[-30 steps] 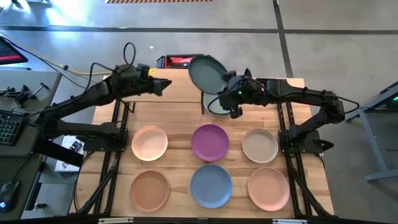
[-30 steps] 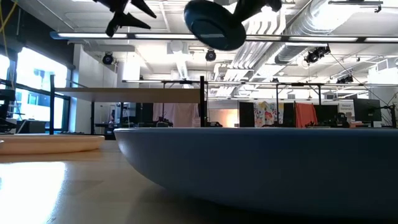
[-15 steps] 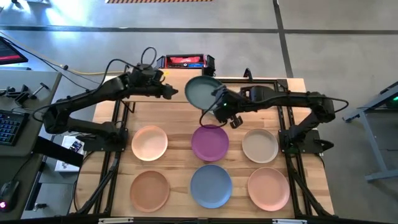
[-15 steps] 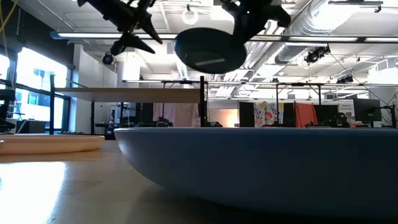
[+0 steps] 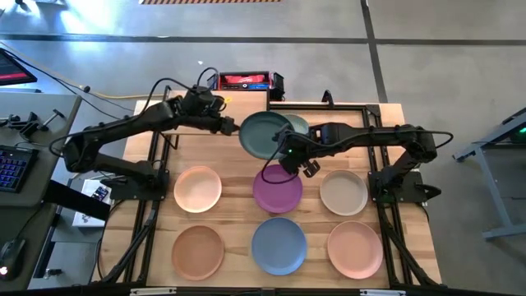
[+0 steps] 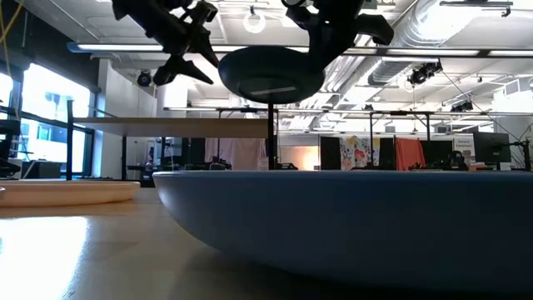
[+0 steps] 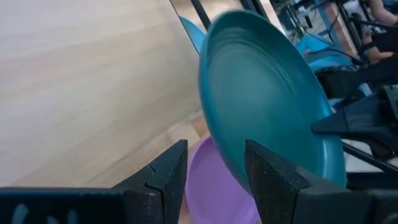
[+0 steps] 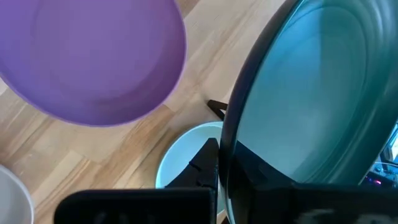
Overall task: Place and stack plates onto a shelf
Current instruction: Put the dark blue plate on the shelf
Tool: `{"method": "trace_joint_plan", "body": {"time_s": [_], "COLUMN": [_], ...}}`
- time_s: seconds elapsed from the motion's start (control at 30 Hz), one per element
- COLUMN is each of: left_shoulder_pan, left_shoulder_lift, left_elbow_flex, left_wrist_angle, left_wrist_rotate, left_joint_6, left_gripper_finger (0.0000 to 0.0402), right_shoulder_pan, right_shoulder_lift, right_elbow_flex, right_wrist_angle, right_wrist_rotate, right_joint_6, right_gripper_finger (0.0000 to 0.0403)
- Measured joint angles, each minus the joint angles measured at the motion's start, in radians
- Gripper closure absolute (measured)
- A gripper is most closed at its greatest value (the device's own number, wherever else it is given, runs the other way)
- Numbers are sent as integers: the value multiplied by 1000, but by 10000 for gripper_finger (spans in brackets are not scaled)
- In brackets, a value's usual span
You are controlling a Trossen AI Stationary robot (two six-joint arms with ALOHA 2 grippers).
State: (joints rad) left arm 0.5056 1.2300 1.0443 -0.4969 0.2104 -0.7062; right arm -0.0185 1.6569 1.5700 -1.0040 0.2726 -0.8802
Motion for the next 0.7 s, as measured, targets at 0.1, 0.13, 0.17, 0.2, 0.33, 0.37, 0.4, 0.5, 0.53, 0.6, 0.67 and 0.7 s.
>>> {"method": "trace_joint_plan", "body": {"time_s": [0.1,0.13,0.17,0.2,0.33,0.37,0.4,0.5,0.53,0.6,0.67,0.7], "left_shoulder_pan": [0,0,-1,-2,-2,-2,-2,-2,-2,-2,-2,-2], "left_shoulder_lift": [10,15,21,28,47,52,56,58,58,58,58,58], "left_elbow_flex": [0,0,0,0,0,0,0,0,0,0,0,0], "left_wrist_angle": [-1,0,0,-1,1,1,0,1,1,4,18,32], "left_wrist_rotate": [14,19,24,29,42,43,43,43,43,43,43,43], "left_joint_6": [1,1,0,1,1,1,1,1,1,1,2,2], "left_gripper_finger": [255,255,255,255,255,255,255,262,267,278,292,300], "right_shoulder_pan": [0,0,0,0,0,0,0,0,0,0,0,0], "right_shoulder_lift": [0,0,0,0,0,0,0,0,0,0,0,0], "right_elbow_flex": [0,0,0,0,0,0,0,0,0,0,0,0], "right_wrist_angle": [5,6,6,9,25,27,28,28,28,29,31,35], "right_wrist_rotate": [-1,-4,-10,-14,-20,-21,-21,-21,-21,-21,-21,-22], "right_joint_6": [-4,-4,-4,-4,-5,-6,-7,-7,-7,-7,-6,-4], "right_gripper_finger": [403,403,403,403,403,403,403,403,403,403,403,403]}}
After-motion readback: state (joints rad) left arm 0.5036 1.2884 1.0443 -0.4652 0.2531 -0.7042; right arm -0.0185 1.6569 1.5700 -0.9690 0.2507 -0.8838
